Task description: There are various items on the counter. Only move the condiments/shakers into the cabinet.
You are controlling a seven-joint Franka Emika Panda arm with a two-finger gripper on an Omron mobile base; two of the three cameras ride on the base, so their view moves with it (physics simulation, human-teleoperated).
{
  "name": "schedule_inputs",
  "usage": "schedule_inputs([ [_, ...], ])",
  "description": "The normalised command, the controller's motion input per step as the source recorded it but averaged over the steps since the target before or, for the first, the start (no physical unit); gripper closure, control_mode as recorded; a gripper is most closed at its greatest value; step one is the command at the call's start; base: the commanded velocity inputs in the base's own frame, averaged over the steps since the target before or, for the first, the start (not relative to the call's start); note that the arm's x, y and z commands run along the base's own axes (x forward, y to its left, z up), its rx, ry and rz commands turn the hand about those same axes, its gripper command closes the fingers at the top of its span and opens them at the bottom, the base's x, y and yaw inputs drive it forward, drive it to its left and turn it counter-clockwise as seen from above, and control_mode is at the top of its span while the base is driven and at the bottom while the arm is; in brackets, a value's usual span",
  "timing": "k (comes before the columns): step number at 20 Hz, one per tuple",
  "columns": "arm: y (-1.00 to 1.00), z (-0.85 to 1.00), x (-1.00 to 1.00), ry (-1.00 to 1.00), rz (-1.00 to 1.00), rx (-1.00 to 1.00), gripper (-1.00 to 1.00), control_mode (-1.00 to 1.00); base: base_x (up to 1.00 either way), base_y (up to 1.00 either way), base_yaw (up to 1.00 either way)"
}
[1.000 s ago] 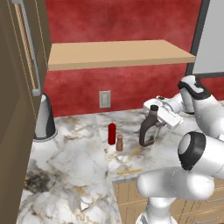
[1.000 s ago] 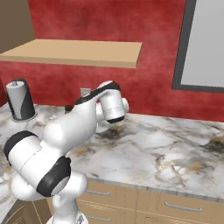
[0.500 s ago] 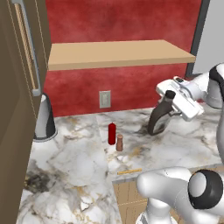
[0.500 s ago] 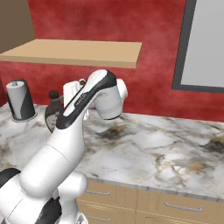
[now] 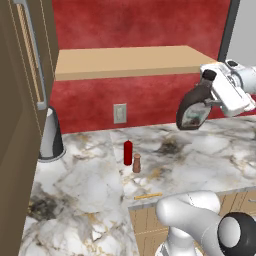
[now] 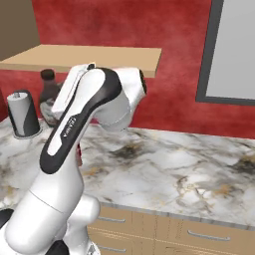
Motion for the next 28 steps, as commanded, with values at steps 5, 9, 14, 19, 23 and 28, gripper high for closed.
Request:
schedule_inputs([
  [5, -0.29, 0.98, 0.0, 0.13, -0.45, 0.06, 1.0, -1.0, 0.0, 0.0, 0.0],
  [9, -0.18, 0.93, 0.08, 0.17, -0.46, 0.05, 1.0, -1.0, 0.0, 0.0, 0.0],
  [14, -0.04, 0.72, 0.34, 0.1, -0.45, 0.0, 1.0, -1.0, 0.0, 0.0, 0.0],
  [19, 0.0, 0.27, 0.55, 0.07, -0.41, -0.03, 1.0, -1.0, 0.0, 0.0, 0.0],
  [23, -0.02, -0.04, 0.64, 0.12, -0.16, 0.0, 1.0, -1.0, 0.0, 0.0, 0.0],
  [28, 0.0, -0.12, 0.62, 0.08, -0.11, 0.0, 1.0, -1.0, 0.0, 0.0, 0.0],
])
